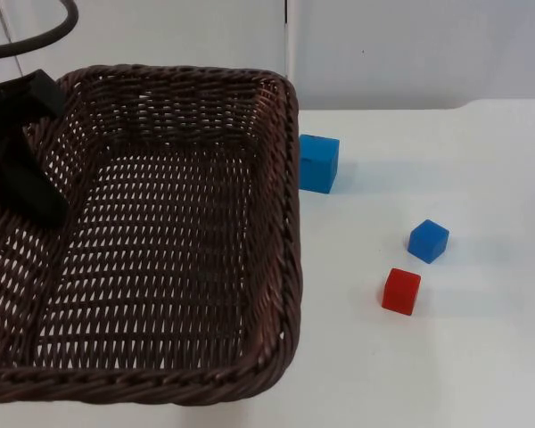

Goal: Pick up the basket with the left hand and place the largest block into the basket with the right hand.

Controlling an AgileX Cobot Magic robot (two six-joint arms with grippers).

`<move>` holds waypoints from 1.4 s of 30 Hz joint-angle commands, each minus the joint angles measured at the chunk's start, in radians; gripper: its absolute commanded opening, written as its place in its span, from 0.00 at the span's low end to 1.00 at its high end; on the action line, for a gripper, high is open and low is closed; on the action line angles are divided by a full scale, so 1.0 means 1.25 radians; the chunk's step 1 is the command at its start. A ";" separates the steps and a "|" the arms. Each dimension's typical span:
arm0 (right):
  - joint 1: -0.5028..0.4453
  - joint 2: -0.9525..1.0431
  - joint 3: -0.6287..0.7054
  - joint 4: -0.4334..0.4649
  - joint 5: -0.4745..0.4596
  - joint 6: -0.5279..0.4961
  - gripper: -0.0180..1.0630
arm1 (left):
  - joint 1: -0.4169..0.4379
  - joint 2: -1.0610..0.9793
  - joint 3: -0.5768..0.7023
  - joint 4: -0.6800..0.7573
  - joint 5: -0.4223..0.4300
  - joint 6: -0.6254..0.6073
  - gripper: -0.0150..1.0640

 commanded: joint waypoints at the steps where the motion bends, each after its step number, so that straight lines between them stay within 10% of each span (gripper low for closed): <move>1: -0.005 0.046 -0.039 0.008 -0.009 -0.015 0.99 | 0.003 -0.008 0.000 -0.033 0.005 0.001 0.01; 22: 0.008 0.380 -0.299 0.045 0.007 -0.097 0.99 | 0.003 -0.008 0.000 -0.033 0.000 0.001 0.01; 42: 0.183 0.756 -0.616 0.080 0.068 -0.444 0.99 | 0.003 -0.008 0.000 -0.031 0.000 0.001 0.01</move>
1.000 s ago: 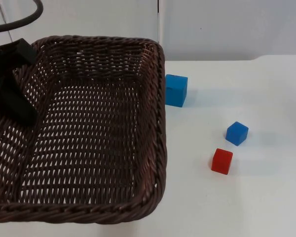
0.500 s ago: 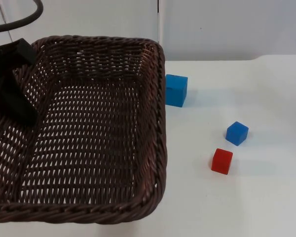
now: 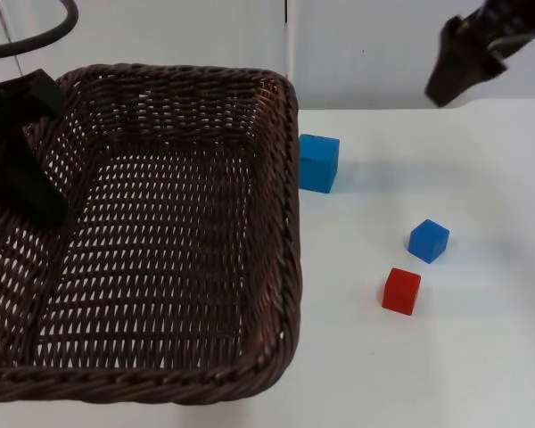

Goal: Pick up the basket with the left hand and place the largest block into the basket with the right hand.

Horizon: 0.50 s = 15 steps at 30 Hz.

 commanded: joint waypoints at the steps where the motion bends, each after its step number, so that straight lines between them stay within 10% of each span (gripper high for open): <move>1: 0.007 0.032 -0.038 0.018 0.016 -0.053 0.99 | 0.003 -0.008 0.000 -0.029 0.002 0.001 0.01; 15: 0.014 0.278 -0.272 0.143 0.025 -0.245 0.99 | 0.003 -0.008 0.000 -0.027 0.002 0.001 0.01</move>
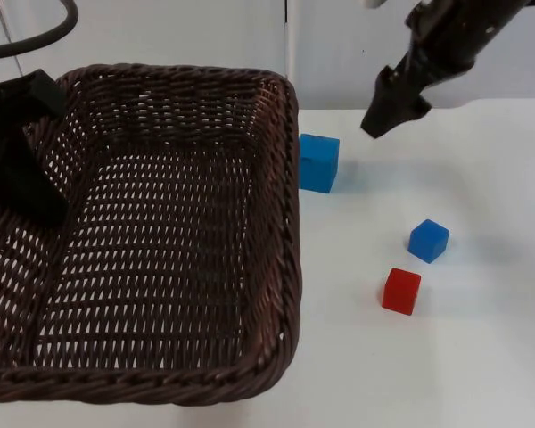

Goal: Pick up the basket with the left hand and place the largest block into the basket with the right hand.

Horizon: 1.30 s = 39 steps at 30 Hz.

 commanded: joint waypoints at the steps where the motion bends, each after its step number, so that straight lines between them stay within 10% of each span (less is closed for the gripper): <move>1: 0.010 0.021 -0.027 0.007 0.008 -0.018 0.99 | 0.003 -0.008 0.000 -0.027 0.002 0.001 0.01; 22: 0.056 0.172 -0.070 0.103 -0.178 -0.147 0.99 | 0.003 -0.008 0.000 -0.027 0.007 0.001 0.01; 39: 0.056 0.256 -0.144 0.149 -0.186 -0.172 0.98 | 0.003 -0.008 0.000 -0.027 0.005 0.001 0.01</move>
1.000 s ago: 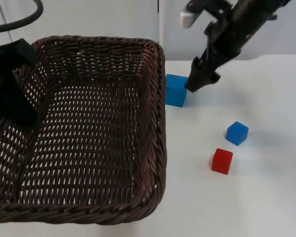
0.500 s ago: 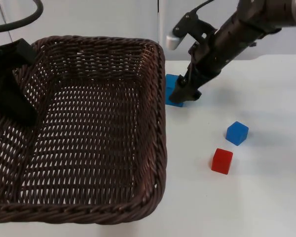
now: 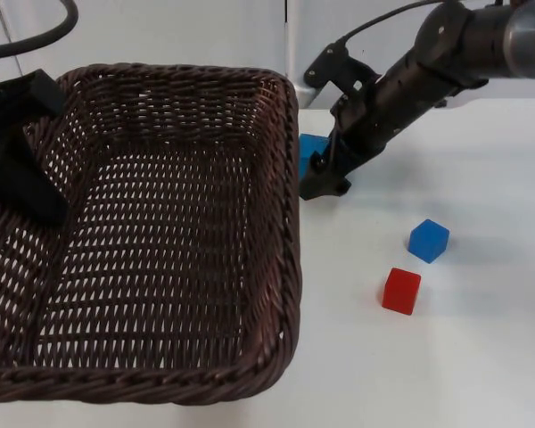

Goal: Pick up the basket with the left hand and place the largest block into the basket with the right hand.

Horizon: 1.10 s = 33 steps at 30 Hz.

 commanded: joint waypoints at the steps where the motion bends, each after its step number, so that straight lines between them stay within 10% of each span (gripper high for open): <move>1: 0.004 -0.001 -0.006 0.010 -0.003 -0.004 0.97 | 0.003 -0.008 0.000 -0.027 0.005 0.000 0.01; 9: 0.005 -0.001 -0.006 0.023 -0.018 -0.006 0.67 | 0.003 -0.008 0.000 -0.027 0.003 0.000 0.01; 19: 0.005 -0.019 -0.006 0.036 -0.009 -0.023 0.02 | 0.003 -0.008 0.000 -0.027 0.003 0.000 0.01; 33: 0.005 -0.220 -0.007 -0.047 0.177 0.067 0.02 | 0.003 -0.008 0.000 -0.029 0.003 0.000 0.01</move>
